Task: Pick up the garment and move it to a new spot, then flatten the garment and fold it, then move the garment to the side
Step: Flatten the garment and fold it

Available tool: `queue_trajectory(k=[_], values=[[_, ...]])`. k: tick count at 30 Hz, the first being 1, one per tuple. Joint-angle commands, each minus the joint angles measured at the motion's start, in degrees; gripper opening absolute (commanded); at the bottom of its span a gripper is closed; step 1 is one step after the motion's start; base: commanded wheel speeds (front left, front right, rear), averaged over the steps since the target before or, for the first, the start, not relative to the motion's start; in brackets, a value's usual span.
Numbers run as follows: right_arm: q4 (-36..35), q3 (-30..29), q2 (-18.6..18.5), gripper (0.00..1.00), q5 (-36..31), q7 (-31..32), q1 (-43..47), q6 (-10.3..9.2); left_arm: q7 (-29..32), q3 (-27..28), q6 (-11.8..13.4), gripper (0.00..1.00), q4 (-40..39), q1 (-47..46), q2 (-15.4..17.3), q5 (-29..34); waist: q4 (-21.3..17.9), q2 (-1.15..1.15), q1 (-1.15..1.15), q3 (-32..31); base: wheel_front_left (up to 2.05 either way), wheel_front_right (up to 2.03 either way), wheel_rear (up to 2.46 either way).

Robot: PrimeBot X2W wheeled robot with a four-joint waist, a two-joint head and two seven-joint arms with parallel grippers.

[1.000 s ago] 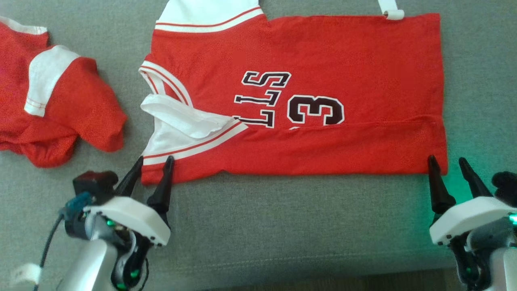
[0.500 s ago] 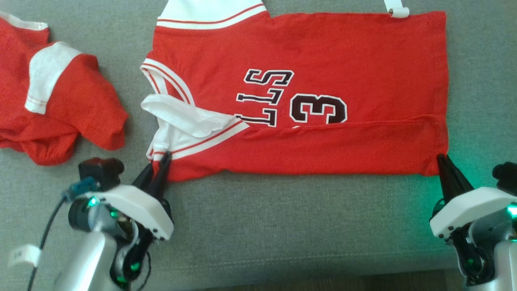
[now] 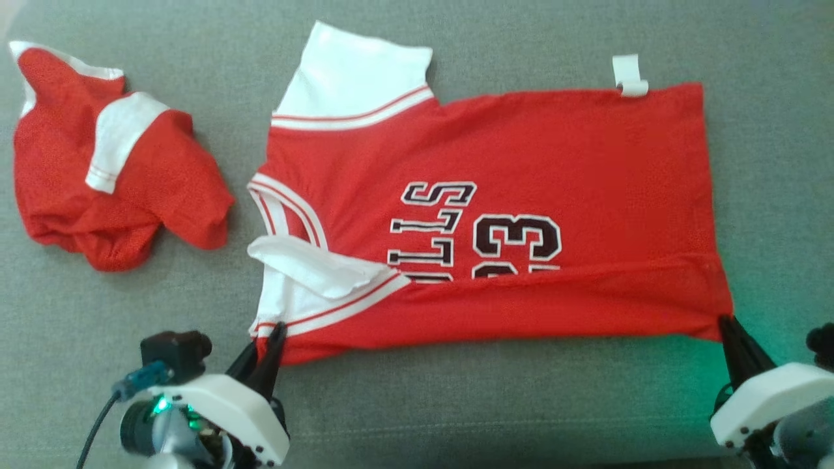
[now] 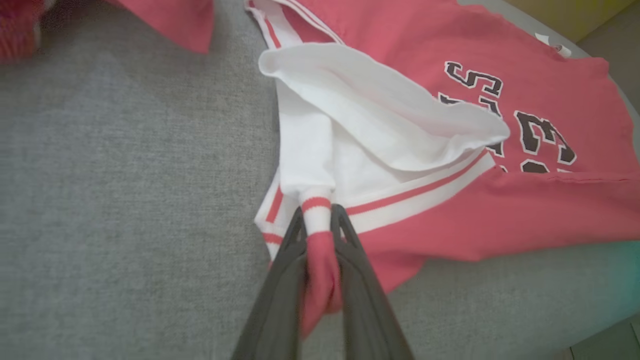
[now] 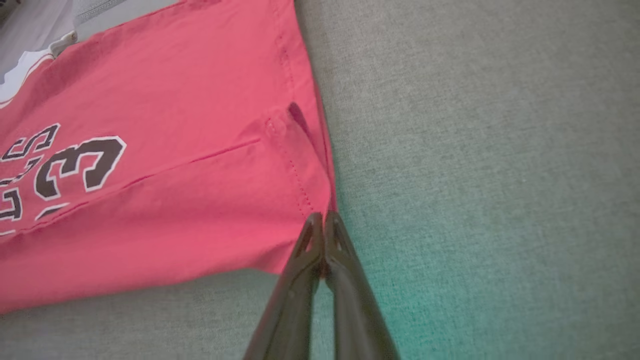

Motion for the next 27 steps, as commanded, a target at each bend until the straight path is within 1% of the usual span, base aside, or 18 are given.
queue_trajectory(k=[1,5,6,7,8,11,15,18,20,23,27], values=[[-2.4,0.5,-0.5,0.00,0.4,0.1,0.0,-0.04,0.0,1.9,0.4,0.00,-2.3,-0.8,1.2,-0.3,0.1,0.00,0.00,-0.4,0.00,0.00,0.00],[-3.0,0.9,-0.5,0.00,0.5,0.5,0.9,-0.04,0.8,1.4,0.8,0.00,-2.8,0.0,1.1,-0.5,-0.1,0.00,0.00,-1.2,0.00,0.00,0.00],[-3.3,1.1,-0.5,0.20,0.4,0.1,0.9,-0.04,0.7,1.2,0.8,0.28,-2.8,0.0,1.0,-0.3,-0.1,0.00,0.00,-1.4,0.00,0.00,0.00],[-3.5,1.3,-0.5,0.61,0.3,-0.2,0.9,-0.04,0.7,1.0,1.0,1.00,-2.7,0.0,0.9,-0.2,-0.1,0.00,0.00,-1.6,0.00,0.00,0.00],[-3.9,1.5,-0.5,1.00,0.1,-0.8,0.8,-0.04,0.6,0.9,1.1,1.00,-2.7,-0.1,0.7,-0.1,-0.2,0.00,0.00,-1.8,0.00,0.00,0.00],[-5.9,2.0,-0.6,1.00,-1.3,-4.0,0.3,-0.04,-1.8,1.1,2.3,1.00,-3.3,-0.5,0.3,1.6,-0.2,0.00,0.00,-2.5,0.00,0.00,0.00],[-10.7,3.7,-1.3,1.00,-5.2,-10.4,-0.7,-0.04,-7.7,2.2,4.2,1.00,-4.7,-1.8,0.9,5.8,-0.5,0.00,0.00,-3.5,0.00,0.00,0.00],[-14.2,5.5,-1.5,1.00,-7.2,-13.8,-1.5,-0.04,-12.0,3.2,5.5,1.00,-6.5,-3.1,1.1,8.4,-0.7,0.00,0.00,-4.2,0.00,0.00,0.00],[-15.7,6.7,-1.6,1.00,-7.7,-14.8,-2.1,-0.04,-15.2,4.2,6.0,1.00,-8.1,-4.2,1.1,9.6,-0.9,0.00,0.00,-4.5,0.00,0.00,0.00],[-17.5,8.0,-1.9,1.00,-8.4,-15.7,-3.1,-0.04,-18.0,5.0,6.6,1.00,-9.6,-5.6,1.5,11.2,-1.1,0.00,0.00,-4.9,0.00,0.00,0.00],[-18.6,9.0,-2.1,1.00,-8.8,-16.2,-4.1,-0.04,-18.8,5.2,7.2,1.00,-10.6,-6.4,2.2,12.7,-1.4,0.00,0.00,-5.1,0.00,0.00,0.00]])
